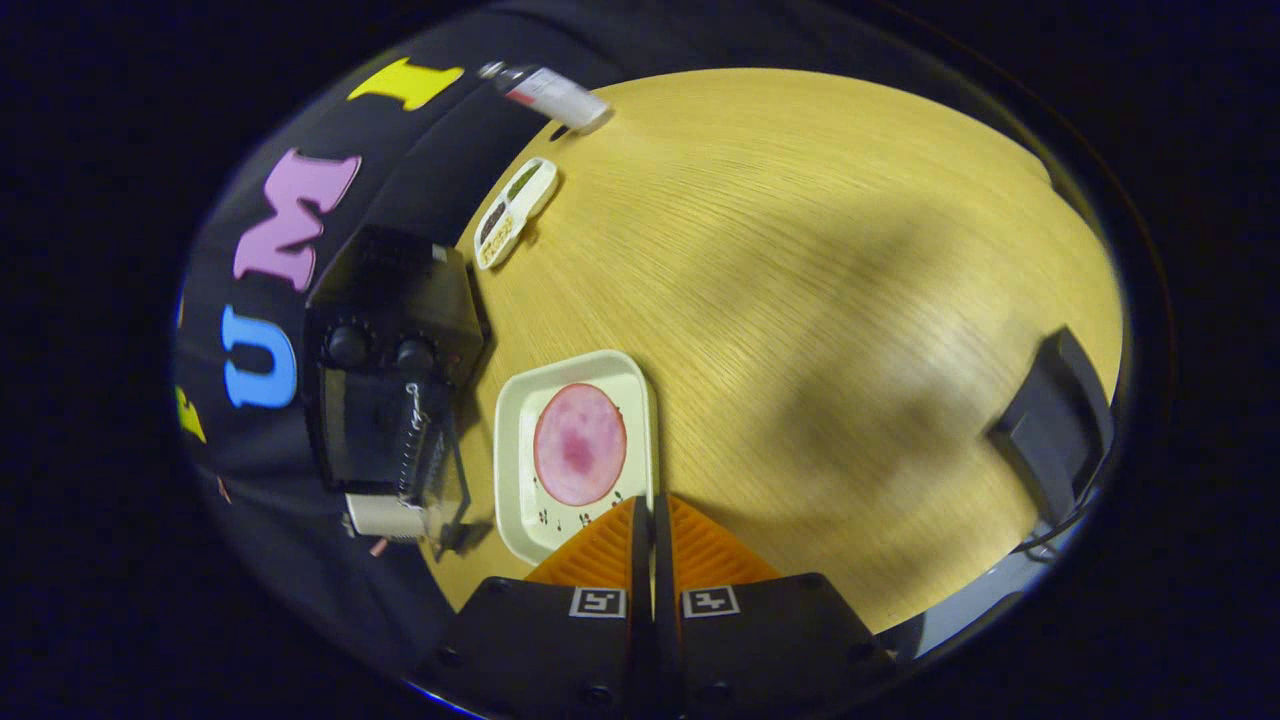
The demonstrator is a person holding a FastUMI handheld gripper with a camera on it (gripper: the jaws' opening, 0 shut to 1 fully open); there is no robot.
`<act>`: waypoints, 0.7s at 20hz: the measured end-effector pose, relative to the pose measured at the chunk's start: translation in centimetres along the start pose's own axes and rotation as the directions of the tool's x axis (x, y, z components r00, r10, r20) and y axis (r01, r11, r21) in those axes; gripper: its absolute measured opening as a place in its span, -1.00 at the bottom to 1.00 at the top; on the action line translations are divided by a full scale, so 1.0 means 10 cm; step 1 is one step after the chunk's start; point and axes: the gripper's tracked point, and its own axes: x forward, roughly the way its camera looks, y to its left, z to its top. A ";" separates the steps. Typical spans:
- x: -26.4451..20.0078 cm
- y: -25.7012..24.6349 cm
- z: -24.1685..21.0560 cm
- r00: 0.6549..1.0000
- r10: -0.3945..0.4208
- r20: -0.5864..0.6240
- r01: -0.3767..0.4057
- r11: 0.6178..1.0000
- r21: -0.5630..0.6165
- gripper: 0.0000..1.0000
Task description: Open the toaster oven, put the food inside, and close the toaster oven door.
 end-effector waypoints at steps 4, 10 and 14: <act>-0.12 0.04 0.03 0.996 0.080 0.035 -0.083 0.988 0.133 -0.87; -0.44 0.44 -0.04 0.983 0.179 0.051 -0.183 0.979 0.091 -0.87; -0.56 1.01 -0.15 0.964 0.263 0.031 -0.264 0.964 0.038 -0.88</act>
